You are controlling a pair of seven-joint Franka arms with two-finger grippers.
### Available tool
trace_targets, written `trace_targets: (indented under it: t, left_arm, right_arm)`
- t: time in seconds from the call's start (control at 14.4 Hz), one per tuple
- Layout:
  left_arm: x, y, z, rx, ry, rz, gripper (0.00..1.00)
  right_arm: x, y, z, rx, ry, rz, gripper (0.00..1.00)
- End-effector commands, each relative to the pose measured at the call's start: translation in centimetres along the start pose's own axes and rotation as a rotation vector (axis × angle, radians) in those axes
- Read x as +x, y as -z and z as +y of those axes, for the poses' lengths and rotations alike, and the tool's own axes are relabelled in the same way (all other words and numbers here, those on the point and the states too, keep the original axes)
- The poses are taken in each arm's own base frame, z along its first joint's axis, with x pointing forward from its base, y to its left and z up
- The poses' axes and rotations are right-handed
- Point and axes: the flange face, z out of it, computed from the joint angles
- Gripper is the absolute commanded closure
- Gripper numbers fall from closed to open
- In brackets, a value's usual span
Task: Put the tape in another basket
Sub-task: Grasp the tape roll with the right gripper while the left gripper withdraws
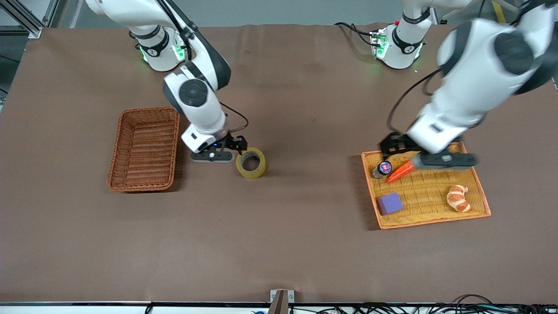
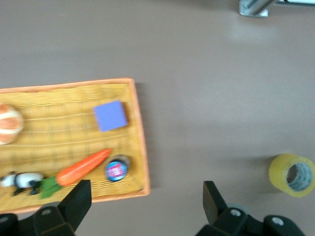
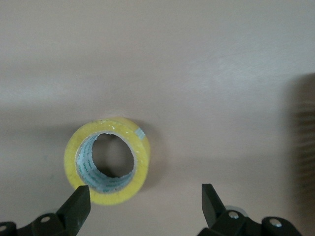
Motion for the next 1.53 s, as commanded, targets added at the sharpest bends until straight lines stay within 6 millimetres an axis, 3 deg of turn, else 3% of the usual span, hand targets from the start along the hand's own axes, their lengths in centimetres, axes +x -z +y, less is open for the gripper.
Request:
trace_targets:
  t: [0.0,0.14,0.28,0.42,0.7,1.18,1.32,1.39,1.46]
  left_arm:
    - [-1.8,3.6,-1.9,0.048,-0.030,0.012,0.00]
    - [-1.4,6.1,-4.0,0.103,-0.037,0.029,0.00]
    - [-1.2,7.9,-6.1,0.096,0.004,0.021,0.00]
    - [-1.9,9.1,-7.0,0.076,0.025,0.013,0.00]
    - [-1.8,9.1,-11.7,0.090,0.090,-0.029,0.00]
    - [-1.6,8.1,-11.0,0.103,0.078,-0.054,0.00]
    - [-1.4,7.6,-11.2,0.096,0.082,-0.063,0.00]
    - [-1.3,7.7,-11.4,0.095,0.088,-0.059,0.00]
    - [-1.3,7.9,-11.5,0.095,0.078,-0.058,0.00]
  right_arm:
    - [0.1,-4.0,0.0,-0.040,0.047,0.014,0.00]
    - [-1.2,-8.0,-1.5,-0.077,0.134,0.027,0.00]
    - [-2.2,-8.4,-3.0,-0.074,0.043,0.060,0.00]
    - [-2.0,-8.9,-3.4,-0.078,0.022,0.080,0.00]
    - [-1.5,-9.5,-3.1,-0.078,0.050,0.106,0.01]
    - [-0.2,-11.0,-2.3,-0.069,0.049,0.111,0.19]
    - [-0.3,-11.0,-2.4,-0.074,0.061,0.109,0.46]
    - [-0.5,-11.0,-2.6,-0.078,0.062,0.107,0.69]
    - [-0.6,-10.8,-3.0,-0.086,0.071,0.105,0.82]
